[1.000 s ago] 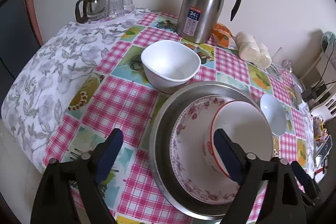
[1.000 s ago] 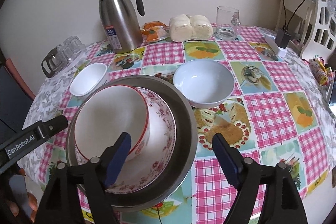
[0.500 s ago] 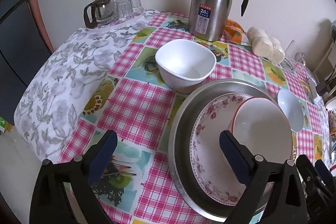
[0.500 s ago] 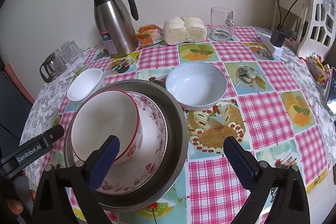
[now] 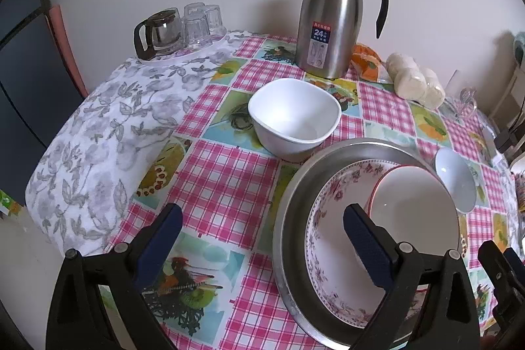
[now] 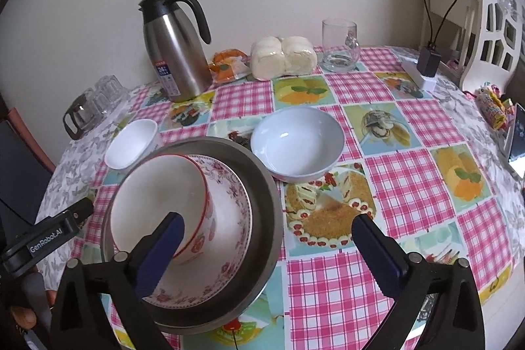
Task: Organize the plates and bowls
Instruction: 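Withdraw both grippers from the stacked tray, then move both grippers toward the small white square bowl, then close both grippers on the rim of the square bowl, then lift the square bowl with both grippers and carry it over the tray, then lower the square bowl into the red-rimmed bowl with both grippers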
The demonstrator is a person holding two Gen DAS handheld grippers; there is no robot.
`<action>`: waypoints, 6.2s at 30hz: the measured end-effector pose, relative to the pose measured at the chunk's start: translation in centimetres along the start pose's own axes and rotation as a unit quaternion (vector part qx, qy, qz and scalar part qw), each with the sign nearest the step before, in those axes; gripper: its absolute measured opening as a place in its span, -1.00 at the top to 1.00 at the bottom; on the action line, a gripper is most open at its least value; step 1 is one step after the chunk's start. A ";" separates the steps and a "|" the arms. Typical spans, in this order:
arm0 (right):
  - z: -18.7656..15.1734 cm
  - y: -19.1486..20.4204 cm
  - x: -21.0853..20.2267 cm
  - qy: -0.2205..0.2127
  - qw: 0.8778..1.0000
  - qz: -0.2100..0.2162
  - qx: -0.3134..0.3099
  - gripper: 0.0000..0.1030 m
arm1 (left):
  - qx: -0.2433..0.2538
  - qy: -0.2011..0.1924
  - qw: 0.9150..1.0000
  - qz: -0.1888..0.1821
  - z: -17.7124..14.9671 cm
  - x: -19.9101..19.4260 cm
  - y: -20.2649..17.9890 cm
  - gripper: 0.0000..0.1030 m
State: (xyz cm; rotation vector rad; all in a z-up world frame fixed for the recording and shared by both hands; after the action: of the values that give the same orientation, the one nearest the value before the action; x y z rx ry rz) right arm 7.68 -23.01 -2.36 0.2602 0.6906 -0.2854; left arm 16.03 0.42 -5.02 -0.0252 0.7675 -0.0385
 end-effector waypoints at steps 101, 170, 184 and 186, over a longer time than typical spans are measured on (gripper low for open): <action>9.5 19.6 14.5 0.155 0.977 0.070 -0.128 0.76 | -0.138 0.058 0.975 -0.161 8.9 9.2 1.5 0.55; 3.5 3.9 0.6 0.072 0.988 0.121 0.061 0.72 | 0.026 0.059 0.980 -0.188 2.2 -2.4 -9.3 0.55; 1.3 4.6 3.2 0.128 0.984 0.110 0.057 0.70 | 0.015 0.111 0.979 -0.173 0.9 0.1 -8.6 0.54; 1.2 4.6 3.3 0.132 0.984 0.108 0.055 0.70 | 0.017 0.116 0.978 -0.171 0.7 0.3 -8.6 0.54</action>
State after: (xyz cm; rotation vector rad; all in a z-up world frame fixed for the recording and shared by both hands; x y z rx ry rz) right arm 12.41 -19.69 -3.04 0.4812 0.9008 -0.0821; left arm 16.53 -8.23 -4.43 -0.1223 0.9892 -0.3865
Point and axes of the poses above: each gripper's, at about its wrist camera, not at the fingertips, and x roughly the way its jaws point, y to its left, z to its top, the point moved 6 cm from there along x, roughly the way its jaws point, and after that the axes turned 9 degrees about -y, right-handed, at the moved point
